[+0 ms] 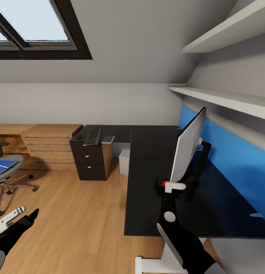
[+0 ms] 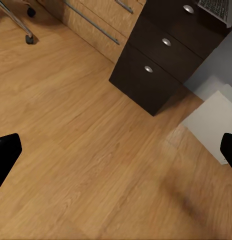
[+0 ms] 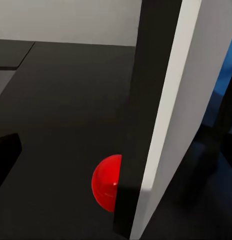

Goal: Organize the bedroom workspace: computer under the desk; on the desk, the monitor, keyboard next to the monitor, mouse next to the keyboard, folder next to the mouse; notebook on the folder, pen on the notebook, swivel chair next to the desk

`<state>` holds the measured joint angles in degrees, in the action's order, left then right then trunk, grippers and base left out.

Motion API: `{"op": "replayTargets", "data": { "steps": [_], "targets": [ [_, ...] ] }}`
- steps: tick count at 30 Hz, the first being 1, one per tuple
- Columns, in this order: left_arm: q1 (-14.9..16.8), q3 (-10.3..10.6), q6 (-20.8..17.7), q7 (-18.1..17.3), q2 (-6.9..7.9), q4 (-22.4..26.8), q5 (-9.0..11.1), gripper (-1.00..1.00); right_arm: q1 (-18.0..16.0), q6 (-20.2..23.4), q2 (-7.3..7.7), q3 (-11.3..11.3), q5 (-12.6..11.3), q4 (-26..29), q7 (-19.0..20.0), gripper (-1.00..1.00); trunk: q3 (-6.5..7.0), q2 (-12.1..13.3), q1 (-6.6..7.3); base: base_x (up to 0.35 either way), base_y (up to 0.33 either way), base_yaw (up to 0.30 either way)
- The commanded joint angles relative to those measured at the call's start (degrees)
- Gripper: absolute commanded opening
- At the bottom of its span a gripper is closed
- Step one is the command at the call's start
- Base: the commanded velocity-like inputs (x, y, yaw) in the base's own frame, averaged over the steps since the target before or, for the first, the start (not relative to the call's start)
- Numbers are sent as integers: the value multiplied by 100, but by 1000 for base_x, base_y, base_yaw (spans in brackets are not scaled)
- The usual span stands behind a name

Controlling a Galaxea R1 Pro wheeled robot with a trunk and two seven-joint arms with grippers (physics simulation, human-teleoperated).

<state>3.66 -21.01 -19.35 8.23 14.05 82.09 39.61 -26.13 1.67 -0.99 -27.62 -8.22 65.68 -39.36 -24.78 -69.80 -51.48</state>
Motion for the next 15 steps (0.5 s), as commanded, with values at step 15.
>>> {"op": "replayTargets", "data": {
  "steps": [15],
  "targets": [
    [3, 0, -23, 38, 1, 8, 63, 100, -6, 26, 5, 7, -37, 6, -37, 100, -7, -4, 0, 96, 5, 0]
  ]
}}
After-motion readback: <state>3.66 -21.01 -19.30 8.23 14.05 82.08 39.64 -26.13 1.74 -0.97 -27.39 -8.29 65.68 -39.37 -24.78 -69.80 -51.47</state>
